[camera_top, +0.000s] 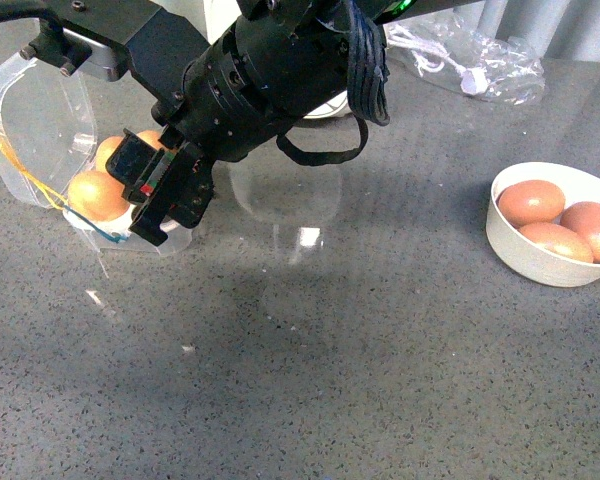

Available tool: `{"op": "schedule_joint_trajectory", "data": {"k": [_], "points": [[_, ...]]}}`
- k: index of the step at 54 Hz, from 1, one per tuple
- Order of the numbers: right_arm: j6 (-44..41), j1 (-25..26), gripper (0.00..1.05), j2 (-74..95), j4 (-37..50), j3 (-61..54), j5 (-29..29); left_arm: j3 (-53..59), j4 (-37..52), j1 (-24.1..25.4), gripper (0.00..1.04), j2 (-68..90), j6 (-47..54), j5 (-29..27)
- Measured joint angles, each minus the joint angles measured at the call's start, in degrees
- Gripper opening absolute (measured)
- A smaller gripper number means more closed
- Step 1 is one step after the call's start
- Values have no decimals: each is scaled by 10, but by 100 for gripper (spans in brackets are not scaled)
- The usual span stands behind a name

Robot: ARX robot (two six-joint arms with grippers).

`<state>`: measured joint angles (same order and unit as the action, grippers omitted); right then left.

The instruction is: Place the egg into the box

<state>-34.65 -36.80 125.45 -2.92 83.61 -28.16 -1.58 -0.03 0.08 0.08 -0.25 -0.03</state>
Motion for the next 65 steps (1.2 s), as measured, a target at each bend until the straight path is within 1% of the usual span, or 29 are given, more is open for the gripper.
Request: {"op": "schedule_joint_trajectory", "data": {"k": [4,7,8,13,17,21,27,31,34,36,42,43,46,50,52,55,57,61,62,63,64,65], "points": [[0,0,58,0,0,0,0,0,0,0,98,0,0,0],[0,0,69,0,4,0,0,0,0,0,98,0,0,0],[0,0,74,0,9,-2,0,0,0,0,98,0,0,0],[4,0,87,-4,18,-9,-4,0,0,0,98,0,0,0],[23,5,99,-18,37,-24,-2,0,0,0,98,0,0,0],[45,11,97,-38,53,-40,3,0,0,0,98,0,0,0],[93,22,97,-76,73,-64,22,0,0,0,98,0,0,0],[148,38,97,-114,84,-89,54,0,0,0,98,0,0,0],[172,48,97,-131,86,-102,74,0,0,0,98,0,0,0],[200,60,97,-147,89,-117,100,0,0,0,98,0,0,0],[242,89,97,-180,105,-162,170,0,0,0,98,0,0,0],[255,100,97,-190,113,-181,191,0,0,0,98,0,0,0],[276,118,97,-207,124,-212,224,0,0,0,98,0,0,0],[302,151,97,-242,160,-273,283,0,0,0,98,0,0,0],[319,170,97,-267,177,-308,302,0,0,0,98,0,0,0],[332,191,97,-302,197,-351,312,0,0,0,98,0,0,0],[338,207,97,-337,221,-389,333,0,0,0,98,0,0,0],[343,224,97,-384,253,-437,358,0,0,0,98,0,0,0],[343,233,93,-405,312,-471,376,0,0,0,98,0,0,0],[343,240,89,-419,362,-497,383,0,0,0,98,0,0,0],[343,253,84,-445,423,-534,378,0,0,0,98,0,0,0],[343,263,81,-466,458,-560,370,0,0,0,98,0,0,0]]}}
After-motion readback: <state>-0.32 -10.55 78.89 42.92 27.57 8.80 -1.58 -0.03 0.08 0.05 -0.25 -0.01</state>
